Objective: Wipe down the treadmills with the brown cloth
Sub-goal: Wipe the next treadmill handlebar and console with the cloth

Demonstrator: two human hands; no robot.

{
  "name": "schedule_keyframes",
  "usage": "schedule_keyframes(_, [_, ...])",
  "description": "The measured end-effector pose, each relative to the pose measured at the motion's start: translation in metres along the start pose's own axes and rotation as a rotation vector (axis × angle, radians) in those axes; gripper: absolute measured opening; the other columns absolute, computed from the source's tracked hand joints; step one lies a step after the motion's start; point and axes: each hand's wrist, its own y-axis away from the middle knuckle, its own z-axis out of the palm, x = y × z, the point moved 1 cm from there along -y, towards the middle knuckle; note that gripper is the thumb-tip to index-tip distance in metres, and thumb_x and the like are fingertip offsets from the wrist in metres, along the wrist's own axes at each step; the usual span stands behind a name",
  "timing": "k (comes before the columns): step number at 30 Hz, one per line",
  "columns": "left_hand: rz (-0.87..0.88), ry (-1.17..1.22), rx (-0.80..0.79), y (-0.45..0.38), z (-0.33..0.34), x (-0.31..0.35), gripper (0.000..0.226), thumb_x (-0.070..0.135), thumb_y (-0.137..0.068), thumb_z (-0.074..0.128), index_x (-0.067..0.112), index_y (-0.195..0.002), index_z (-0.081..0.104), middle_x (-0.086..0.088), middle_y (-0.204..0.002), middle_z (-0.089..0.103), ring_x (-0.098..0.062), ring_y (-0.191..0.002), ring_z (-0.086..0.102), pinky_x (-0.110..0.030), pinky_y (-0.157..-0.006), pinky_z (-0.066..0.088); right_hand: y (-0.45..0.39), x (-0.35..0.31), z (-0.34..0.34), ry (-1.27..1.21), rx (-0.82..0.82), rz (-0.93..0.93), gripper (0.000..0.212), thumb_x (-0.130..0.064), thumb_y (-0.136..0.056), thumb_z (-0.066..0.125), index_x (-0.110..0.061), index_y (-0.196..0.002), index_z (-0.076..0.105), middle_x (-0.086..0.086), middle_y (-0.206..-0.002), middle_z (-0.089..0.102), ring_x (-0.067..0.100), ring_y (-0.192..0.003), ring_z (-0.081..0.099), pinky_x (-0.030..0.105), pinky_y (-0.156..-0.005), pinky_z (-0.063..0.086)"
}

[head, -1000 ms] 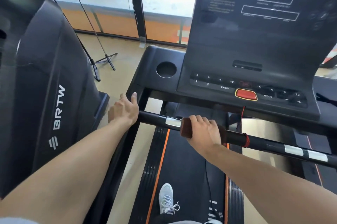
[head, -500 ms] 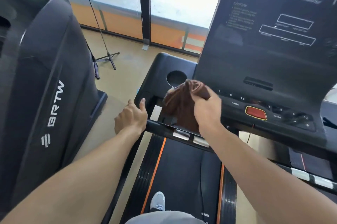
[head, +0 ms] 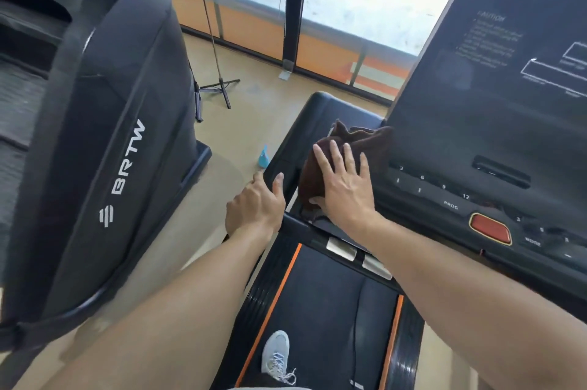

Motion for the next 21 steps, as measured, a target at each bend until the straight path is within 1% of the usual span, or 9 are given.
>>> schedule_keyframes(4, [0.0,-0.011,0.014,0.0,0.0,0.0,0.068,0.061,-0.105,0.018,0.015,-0.148,0.043,-0.012,-0.125,0.068,-0.035,-0.11,0.066,-0.044,-0.09,0.047,-0.029,-0.012,-0.004,-0.037,-0.016,-0.027,0.121,-0.055,-0.081,0.078,-0.026,-0.165,-0.004,0.014,-0.173,-0.003,0.042,-0.158,0.0,0.061,-0.126,0.008])
schedule_keyframes(7, [-0.008,-0.023,0.003,-0.001,0.0,0.002,0.067,0.061,-0.105,0.018,0.014,-0.142,0.047,-0.013,-0.122,0.069,-0.037,-0.108,0.065,-0.045,-0.088,0.045,-0.025,-0.007,-0.001,-0.026,-0.016,-0.073,0.119,-0.047,-0.086,0.077,-0.018,-0.165,-0.006,0.017,-0.172,-0.005,0.042,-0.158,-0.002,0.055,-0.128,0.009])
schedule_keyframes(9, [-0.017,-0.017,-0.003,0.0,0.0,0.001,0.066,0.061,-0.105,0.017,0.014,-0.138,0.05,-0.014,-0.121,0.068,-0.038,-0.109,0.064,-0.045,-0.088,0.043,-0.014,-0.001,0.0,-0.007,-0.022,-0.151,0.105,-0.032,-0.097,0.068,-0.015,-0.165,-0.01,0.015,-0.172,-0.011,0.039,-0.158,-0.007,0.05,-0.129,0.007])
schedule_keyframes(11, [-0.013,-0.007,0.013,0.0,0.001,0.001,0.067,0.062,-0.105,0.017,0.013,-0.138,0.05,-0.015,-0.122,0.068,-0.038,-0.109,0.064,-0.044,-0.087,0.043,0.003,0.013,-0.004,0.069,-0.013,-0.248,0.089,-0.015,-0.103,0.05,-0.015,-0.164,-0.015,0.012,-0.172,-0.014,0.033,-0.159,-0.009,0.046,-0.13,0.005])
schedule_keyframes(12, [-0.009,-0.007,0.019,0.001,0.001,0.001,0.067,0.062,-0.105,0.017,0.013,-0.137,0.05,-0.015,-0.122,0.068,-0.038,-0.109,0.064,-0.043,-0.086,0.043,0.016,0.022,-0.007,0.136,-0.015,-0.291,0.085,-0.011,-0.103,0.042,-0.014,-0.163,-0.018,0.011,-0.172,-0.016,0.031,-0.159,-0.009,0.045,-0.13,0.004])
schedule_keyframes(15, [0.002,0.004,0.025,0.001,0.002,0.0,0.067,0.061,-0.105,0.018,0.013,-0.139,0.05,-0.015,-0.123,0.068,-0.038,-0.109,0.064,-0.042,-0.085,0.042,0.055,0.049,-0.008,0.389,-0.072,-0.362,0.077,-0.011,-0.099,0.022,-0.012,-0.157,-0.03,0.012,-0.169,-0.024,0.032,-0.159,-0.011,0.048,-0.129,0.0])
schedule_keyframes(16, [0.0,0.013,0.022,0.0,0.002,0.0,0.067,0.061,-0.105,0.018,0.014,-0.14,0.049,-0.015,-0.124,0.068,-0.038,-0.11,0.064,-0.043,-0.086,0.043,0.062,0.056,-0.006,0.443,-0.085,-0.369,0.078,-0.012,-0.099,0.021,-0.012,-0.156,-0.033,0.013,-0.168,-0.027,0.033,-0.158,-0.013,0.049,-0.129,0.001])
schedule_keyframes(19, [-0.005,0.02,0.017,-0.002,0.003,-0.001,0.067,0.061,-0.105,0.019,0.014,-0.141,0.048,-0.015,-0.121,0.069,-0.039,-0.108,0.065,-0.045,-0.089,0.044,0.061,0.065,0.0,0.508,-0.049,-0.388,0.089,-0.015,-0.103,0.037,-0.012,-0.155,-0.035,0.015,-0.166,-0.031,0.036,-0.158,-0.015,0.052,-0.128,0.002])
schedule_keyframes(21, [-0.007,0.019,0.018,-0.003,0.005,-0.002,0.066,0.061,-0.105,0.018,0.014,-0.139,0.049,-0.014,-0.12,0.069,-0.038,-0.106,0.066,-0.044,-0.088,0.045,0.047,0.063,0.006,0.499,0.006,-0.398,0.093,-0.02,-0.104,0.045,-0.011,-0.157,-0.031,0.016,-0.168,-0.026,0.037,-0.158,-0.01,0.052,-0.128,0.006])
